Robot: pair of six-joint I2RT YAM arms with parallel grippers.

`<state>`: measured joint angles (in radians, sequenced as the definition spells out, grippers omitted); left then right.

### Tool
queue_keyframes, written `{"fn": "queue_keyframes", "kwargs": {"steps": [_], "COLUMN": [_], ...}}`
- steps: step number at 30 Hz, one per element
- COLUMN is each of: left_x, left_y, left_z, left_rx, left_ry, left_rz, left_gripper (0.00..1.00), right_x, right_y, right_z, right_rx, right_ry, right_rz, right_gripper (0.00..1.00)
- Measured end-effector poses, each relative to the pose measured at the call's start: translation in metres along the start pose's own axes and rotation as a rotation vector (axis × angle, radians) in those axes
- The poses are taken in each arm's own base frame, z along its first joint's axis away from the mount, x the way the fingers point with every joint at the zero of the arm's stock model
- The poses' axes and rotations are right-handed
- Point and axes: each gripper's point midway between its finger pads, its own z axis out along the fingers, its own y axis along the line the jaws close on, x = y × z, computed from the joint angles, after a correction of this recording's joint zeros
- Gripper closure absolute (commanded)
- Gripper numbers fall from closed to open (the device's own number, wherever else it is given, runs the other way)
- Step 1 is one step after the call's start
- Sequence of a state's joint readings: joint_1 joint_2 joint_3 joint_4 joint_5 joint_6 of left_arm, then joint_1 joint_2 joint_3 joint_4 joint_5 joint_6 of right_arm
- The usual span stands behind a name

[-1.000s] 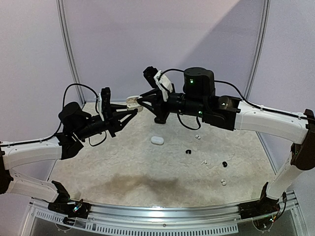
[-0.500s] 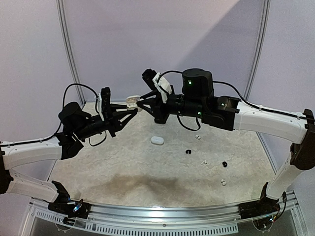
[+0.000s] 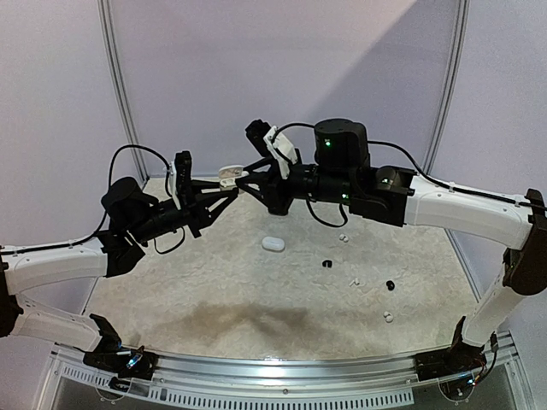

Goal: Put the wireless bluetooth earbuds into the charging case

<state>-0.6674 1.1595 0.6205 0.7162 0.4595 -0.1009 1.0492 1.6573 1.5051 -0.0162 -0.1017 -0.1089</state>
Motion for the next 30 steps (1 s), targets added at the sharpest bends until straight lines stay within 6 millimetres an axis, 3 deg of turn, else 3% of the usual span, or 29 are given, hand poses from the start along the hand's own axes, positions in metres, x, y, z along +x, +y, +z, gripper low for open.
{"fn": "queue_keyframes", "kwargs": {"steps": [7, 15, 22, 24, 26, 30], "left_x": [0.0, 0.001, 0.001, 0.001, 0.001, 0.003], "left_y": [0.001, 0.002, 0.002, 0.002, 0.002, 0.002], "left_z": [0.0, 0.0, 0.0, 0.0, 0.0, 0.0], "left_rx": [-0.003, -0.012, -0.012, -0.012, -0.012, -0.013], "left_ry": [0.0, 0.003, 0.004, 0.004, 0.005, 0.012], "left_rz": [-0.002, -0.007, -0.006, -0.007, -0.007, -0.01], "left_gripper": [1.0, 1.0, 1.0, 1.0, 1.0, 1.0], "right_x": [0.003, 0.01, -0.002, -0.009, -0.015, -0.021], "right_y": [-0.001, -0.002, -0.002, -0.002, -0.003, -0.005], "right_z": [0.0, -0.002, -0.022, -0.031, -0.039, -0.046], "right_rx": [0.005, 0.014, 0.017, 0.018, 0.021, 0.027], "right_ry": [0.019, 0.052, 0.056, 0.048, 0.038, 0.03], "right_rz": [0.024, 0.042, 0.048, 0.048, 0.049, 0.076], "right_gripper": [0.55, 0.38, 0.3, 0.32, 0.42, 0.75]}}
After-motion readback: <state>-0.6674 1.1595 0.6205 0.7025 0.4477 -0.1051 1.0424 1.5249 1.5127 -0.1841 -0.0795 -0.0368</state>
